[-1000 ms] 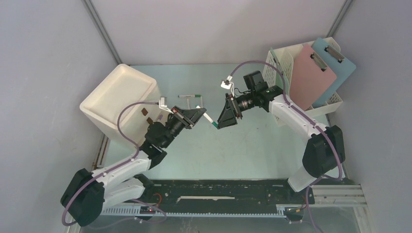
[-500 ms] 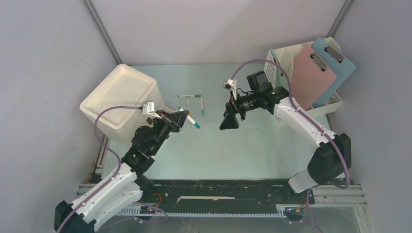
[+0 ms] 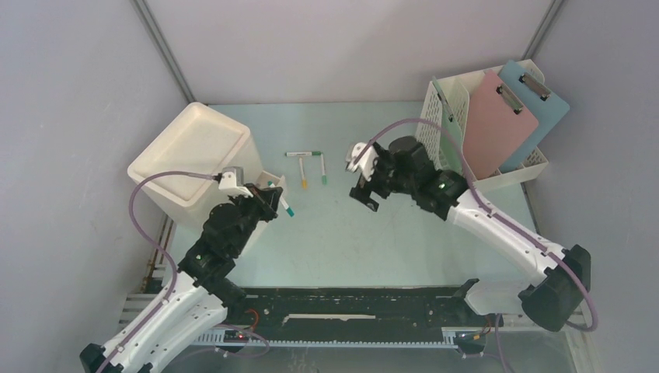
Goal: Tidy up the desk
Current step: Place the stationery in the drawer.
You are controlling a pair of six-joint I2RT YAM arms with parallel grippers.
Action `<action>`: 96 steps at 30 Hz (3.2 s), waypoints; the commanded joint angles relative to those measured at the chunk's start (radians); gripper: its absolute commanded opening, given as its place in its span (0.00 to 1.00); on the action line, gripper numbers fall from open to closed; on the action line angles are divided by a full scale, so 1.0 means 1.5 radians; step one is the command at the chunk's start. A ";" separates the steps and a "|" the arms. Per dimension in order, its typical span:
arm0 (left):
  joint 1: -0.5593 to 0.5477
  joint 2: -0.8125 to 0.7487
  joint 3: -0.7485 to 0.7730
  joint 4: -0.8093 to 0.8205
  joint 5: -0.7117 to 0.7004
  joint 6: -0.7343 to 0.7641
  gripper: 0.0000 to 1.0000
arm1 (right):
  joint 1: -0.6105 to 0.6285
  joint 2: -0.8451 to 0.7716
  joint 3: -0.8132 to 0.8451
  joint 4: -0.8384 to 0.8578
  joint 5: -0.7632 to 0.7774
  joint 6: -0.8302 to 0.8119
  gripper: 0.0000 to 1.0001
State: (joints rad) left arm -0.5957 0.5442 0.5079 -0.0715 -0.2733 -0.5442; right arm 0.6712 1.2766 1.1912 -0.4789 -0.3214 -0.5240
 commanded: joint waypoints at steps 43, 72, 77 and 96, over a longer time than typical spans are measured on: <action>-0.002 0.385 0.220 -0.344 -0.422 0.220 0.26 | 0.147 0.076 -0.083 0.186 0.403 -0.163 1.00; 0.064 0.139 0.180 -0.154 0.063 0.152 1.00 | -0.029 0.078 -0.002 0.033 0.012 0.048 1.00; 0.088 0.133 0.221 -0.153 0.148 0.141 1.00 | -0.077 0.091 0.017 0.010 -0.098 0.096 1.00; 0.188 0.108 0.200 -0.160 0.239 0.247 1.00 | -0.191 0.205 0.094 0.088 -0.332 0.298 1.00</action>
State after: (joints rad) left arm -0.3222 0.7574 0.8127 -0.3157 0.1009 -0.2497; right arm 0.4412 1.4963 1.2274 -0.4141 -0.6521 -0.2157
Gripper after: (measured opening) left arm 0.996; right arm 0.993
